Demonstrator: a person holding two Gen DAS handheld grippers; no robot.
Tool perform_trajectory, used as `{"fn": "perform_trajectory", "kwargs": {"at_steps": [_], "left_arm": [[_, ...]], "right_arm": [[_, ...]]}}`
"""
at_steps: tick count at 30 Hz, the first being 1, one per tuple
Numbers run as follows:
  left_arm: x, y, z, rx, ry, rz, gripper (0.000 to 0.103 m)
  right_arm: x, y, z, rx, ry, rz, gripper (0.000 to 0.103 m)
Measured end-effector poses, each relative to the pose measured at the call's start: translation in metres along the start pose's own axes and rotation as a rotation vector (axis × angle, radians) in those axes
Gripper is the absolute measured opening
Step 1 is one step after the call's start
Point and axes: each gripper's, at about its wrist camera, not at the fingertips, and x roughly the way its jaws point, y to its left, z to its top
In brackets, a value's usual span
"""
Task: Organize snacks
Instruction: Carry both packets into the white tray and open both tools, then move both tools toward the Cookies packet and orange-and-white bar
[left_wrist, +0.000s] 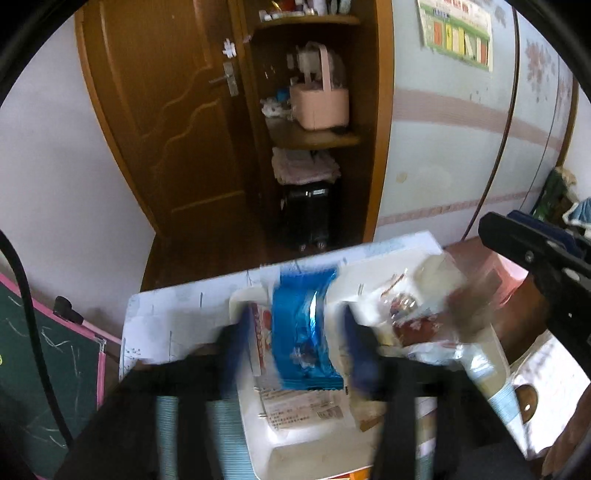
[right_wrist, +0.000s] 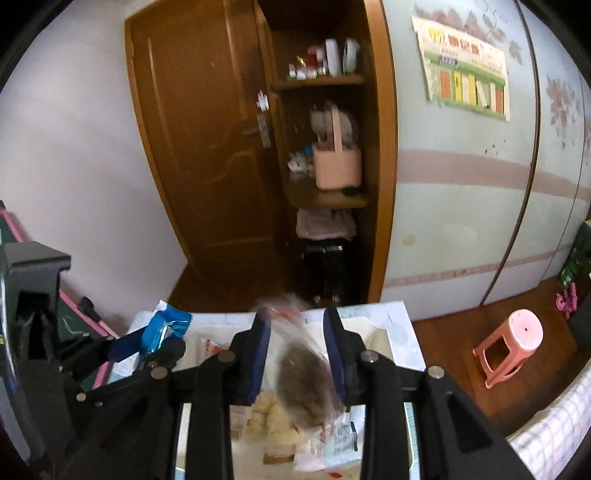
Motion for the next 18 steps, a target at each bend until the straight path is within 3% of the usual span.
{"fn": "perform_trajectory", "kwargs": {"at_steps": [1,3,5,7,18], "left_arm": [[0.005,-0.001,-0.003,0.003,0.003,0.011,0.094],[0.009,-0.001,-0.010,0.010,-0.009,0.015,0.097],[0.015,-0.002,-0.016,0.030,0.015,-0.004,0.097],[0.019,-0.004,-0.020,0.042,0.033,-0.004,0.097],[-0.003,-0.002,-0.035,0.043,0.025,-0.017,0.097]], "right_arm": [[0.003,0.000,-0.002,-0.003,0.016,-0.007,0.033],[0.008,0.000,-0.008,-0.007,0.024,-0.016,0.043],[0.005,0.000,-0.013,-0.003,0.007,-0.018,0.062],[0.002,-0.001,-0.019,0.005,-0.008,-0.019,0.068],[-0.015,0.006,-0.031,-0.007,0.001,0.001,0.069]]}}
